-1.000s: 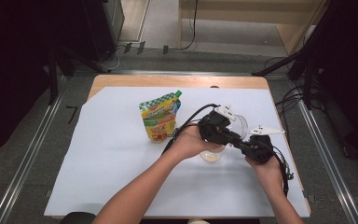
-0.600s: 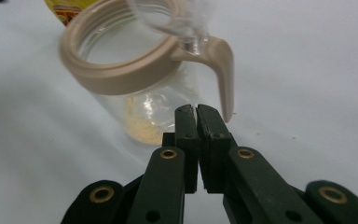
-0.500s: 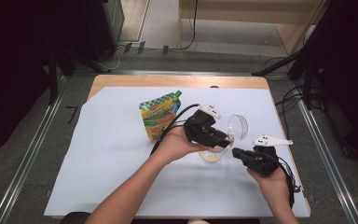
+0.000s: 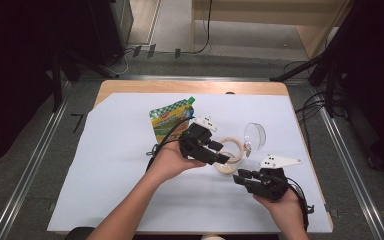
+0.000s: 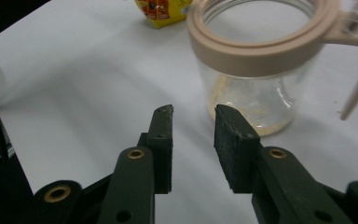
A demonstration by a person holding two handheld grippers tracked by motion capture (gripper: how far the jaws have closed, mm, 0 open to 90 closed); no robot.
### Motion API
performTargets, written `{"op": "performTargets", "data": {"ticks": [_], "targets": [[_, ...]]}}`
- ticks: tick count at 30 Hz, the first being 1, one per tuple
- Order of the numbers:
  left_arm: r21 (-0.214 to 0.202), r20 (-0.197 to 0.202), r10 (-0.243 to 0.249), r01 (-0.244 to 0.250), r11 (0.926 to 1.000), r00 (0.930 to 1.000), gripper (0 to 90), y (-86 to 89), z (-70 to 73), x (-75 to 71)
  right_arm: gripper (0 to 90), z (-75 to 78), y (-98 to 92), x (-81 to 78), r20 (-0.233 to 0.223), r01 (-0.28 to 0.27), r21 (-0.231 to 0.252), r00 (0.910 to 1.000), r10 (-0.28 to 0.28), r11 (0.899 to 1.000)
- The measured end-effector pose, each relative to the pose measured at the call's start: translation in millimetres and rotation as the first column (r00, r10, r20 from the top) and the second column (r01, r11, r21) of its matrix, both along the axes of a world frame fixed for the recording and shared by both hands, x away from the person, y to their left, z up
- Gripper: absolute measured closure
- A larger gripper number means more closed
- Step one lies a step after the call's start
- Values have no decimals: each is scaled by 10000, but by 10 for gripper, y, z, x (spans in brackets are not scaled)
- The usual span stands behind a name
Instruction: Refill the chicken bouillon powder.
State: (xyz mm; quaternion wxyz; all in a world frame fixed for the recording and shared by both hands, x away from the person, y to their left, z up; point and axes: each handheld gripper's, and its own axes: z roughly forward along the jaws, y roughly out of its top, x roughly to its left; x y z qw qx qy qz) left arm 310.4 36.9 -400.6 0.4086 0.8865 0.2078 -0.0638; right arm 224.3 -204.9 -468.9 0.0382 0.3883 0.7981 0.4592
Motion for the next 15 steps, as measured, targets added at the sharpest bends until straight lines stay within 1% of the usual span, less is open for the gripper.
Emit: {"op": "performTargets", "data": {"ticks": [1,2,3,4,5,6,7,10,12,13,15], "targets": [[22,48,41,-41,10000,10000,473,28,8,-8,666,0,0,0,0,0,0,10000,0,10000],[-22,80,126,-126,9999,9999,468,56,11,-16,632,-10,40,-4,64,-204,-19,9998,204,9998],[6,46,157,-157,9999,9999,468,88,18,-16,632,-10,40,-4,64,-204,-19,9998,204,9998],[-6,2,195,-195,9998,9998,461,119,23,-14,599,-19,78,-1,100,-406,11,9991,406,9992],[15,-13,241,-241,9997,9997,461,152,26,-13,599,-19,78,-1,100,-406,11,9991,406,9992],[39,-61,338,-338,9994,9994,460,184,30,-16,577,-23,99,-1,158,-455,-29,9988,456,9990],[60,-100,385,-385,9992,9992,459,221,30,-16,553,-31,136,-1,235,-641,-104,9977,643,9979],[-8,-221,611,-612,9981,9979,457,333,40,-22,542,-47,189,-5,261,-823,-190,9962,828,9964],[-124,-224,786,-789,9968,9967,456,439,57,-29,542,-53,221,-10,237,-950,-216,9951,956,9952],[-124,-224,786,-789,9968,9967,456,439,57,-29,543,-57,239,-11,259,-993,-205,9947,998,9948],[-63,-130,855,-855,9963,9963,457,503,74,-29,543,-60,268,-13,228,-1052,-224,9941,1057,9942]]}}
